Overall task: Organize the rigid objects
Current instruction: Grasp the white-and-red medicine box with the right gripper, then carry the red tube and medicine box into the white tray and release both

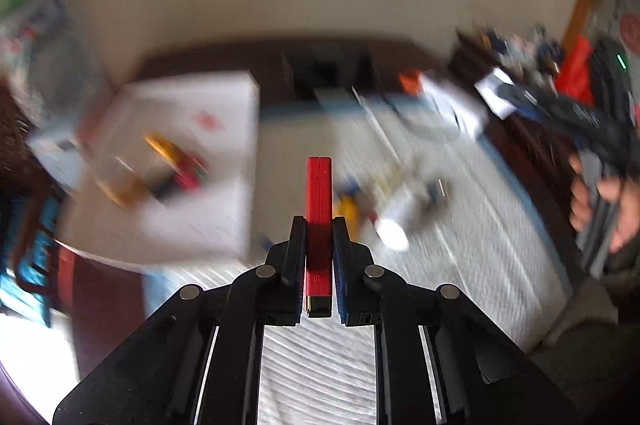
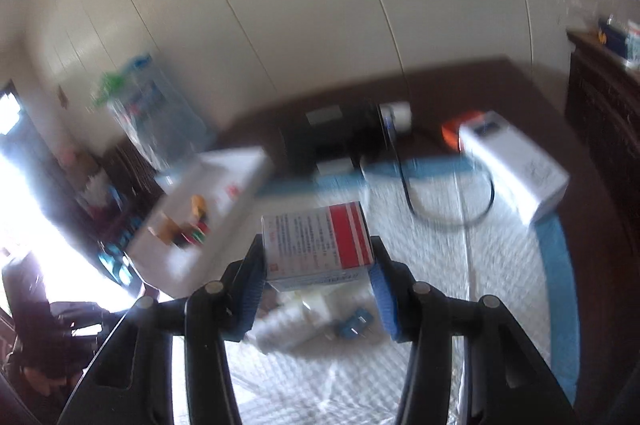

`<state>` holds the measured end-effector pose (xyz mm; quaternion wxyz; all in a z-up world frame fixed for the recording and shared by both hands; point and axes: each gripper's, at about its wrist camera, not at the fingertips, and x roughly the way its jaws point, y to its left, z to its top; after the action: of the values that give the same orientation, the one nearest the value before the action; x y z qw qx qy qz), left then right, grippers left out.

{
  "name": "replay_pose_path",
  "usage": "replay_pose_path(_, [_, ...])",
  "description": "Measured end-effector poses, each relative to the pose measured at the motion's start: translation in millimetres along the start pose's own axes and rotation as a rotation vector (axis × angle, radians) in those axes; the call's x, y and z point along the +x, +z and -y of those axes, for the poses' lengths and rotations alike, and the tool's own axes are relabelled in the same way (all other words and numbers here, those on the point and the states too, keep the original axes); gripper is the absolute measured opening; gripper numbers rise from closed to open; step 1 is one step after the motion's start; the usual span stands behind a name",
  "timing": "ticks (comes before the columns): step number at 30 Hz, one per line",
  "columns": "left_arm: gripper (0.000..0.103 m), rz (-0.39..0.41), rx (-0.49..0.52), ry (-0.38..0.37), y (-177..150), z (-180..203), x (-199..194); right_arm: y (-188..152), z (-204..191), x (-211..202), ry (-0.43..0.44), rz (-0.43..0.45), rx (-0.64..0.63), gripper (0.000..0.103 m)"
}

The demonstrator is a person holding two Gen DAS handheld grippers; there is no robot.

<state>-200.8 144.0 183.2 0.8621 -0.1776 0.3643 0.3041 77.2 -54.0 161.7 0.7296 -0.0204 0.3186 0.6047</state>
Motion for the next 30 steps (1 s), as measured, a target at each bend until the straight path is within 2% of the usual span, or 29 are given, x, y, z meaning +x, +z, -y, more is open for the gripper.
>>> replay_pose_path(5, [0.012, 0.234, -0.035, 0.186, 64, -48, -85, 52, -45, -62, 0.060, 0.226, -0.076, 0.049])
replay_pose_path(7, [0.012, 0.307, -0.030, 0.239, 86, -65, -116, 71, -63, -84, 0.101, 0.299, -0.095, 0.049])
replay_pose_path(10, [0.012, 0.411, -0.028, 0.245, 108, -79, -161, 101, -101, -110, 0.158, 0.388, -0.170, 0.049])
replay_pose_path(13, [0.012, 0.490, -0.042, 0.233, 109, -86, -194, 115, -144, -121, 0.213, 0.443, -0.228, 0.049])
replay_pose_path(16, [0.012, 0.492, -0.079, 0.236, 99, -99, -197, 119, -171, -116, 0.269, 0.448, -0.223, 0.049])
replay_pose_path(19, [0.012, 0.437, -0.098, 0.274, 93, -113, -175, 118, -200, -95, 0.279, 0.431, -0.246, 0.049])
replay_pose_path(25, [0.012, 0.337, -0.134, 0.286, 81, -132, -129, 109, -223, -40, 0.299, 0.314, -0.210, 0.049])
replay_pose_path(30, [0.012, 0.305, -0.139, 0.281, 74, -145, -113, 103, -237, -8, 0.300, 0.238, -0.188, 0.049])
